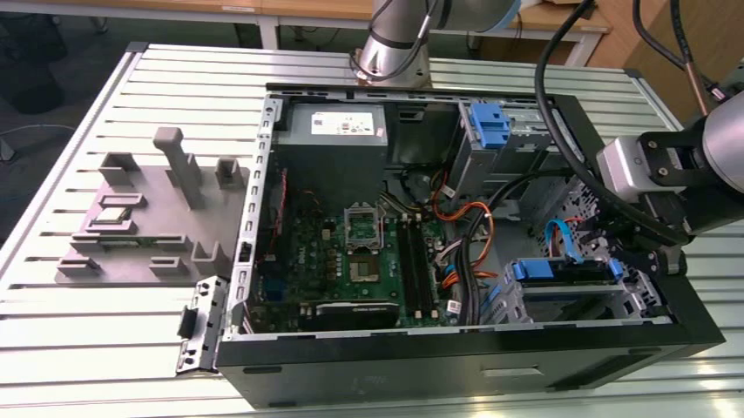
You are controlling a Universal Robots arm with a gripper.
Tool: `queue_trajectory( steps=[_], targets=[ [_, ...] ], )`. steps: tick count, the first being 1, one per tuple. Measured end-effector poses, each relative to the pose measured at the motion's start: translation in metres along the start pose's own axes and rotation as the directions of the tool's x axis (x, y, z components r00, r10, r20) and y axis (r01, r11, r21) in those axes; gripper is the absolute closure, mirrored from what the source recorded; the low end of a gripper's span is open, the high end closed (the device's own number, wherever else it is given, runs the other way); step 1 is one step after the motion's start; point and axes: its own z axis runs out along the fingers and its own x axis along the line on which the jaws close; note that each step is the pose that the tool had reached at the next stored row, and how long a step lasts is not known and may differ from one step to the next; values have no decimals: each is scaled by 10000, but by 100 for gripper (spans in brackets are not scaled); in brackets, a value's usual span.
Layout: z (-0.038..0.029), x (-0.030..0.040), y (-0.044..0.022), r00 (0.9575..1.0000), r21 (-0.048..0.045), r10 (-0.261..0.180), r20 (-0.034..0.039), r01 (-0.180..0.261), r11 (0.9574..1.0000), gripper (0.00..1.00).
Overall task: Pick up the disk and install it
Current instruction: 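Insert the second disk wire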
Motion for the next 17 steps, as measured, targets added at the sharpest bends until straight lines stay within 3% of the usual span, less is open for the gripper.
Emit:
queue_trajectory(
  steps=[3,4,13,15,17],
  targets=[
    [0,0,1,10000,-2,1,-2,-1,10000,80],
    [0,0,0,10000,0,1,-2,-1,10000,86],
    [0,0,-1,10000,2,-1,-4,1,10000,86],
    [0,0,-1,10000,0,-1,-4,1,10000,85],
    [0,0,-1,10000,-1,-1,-5,1,10000,73]
  ],
)
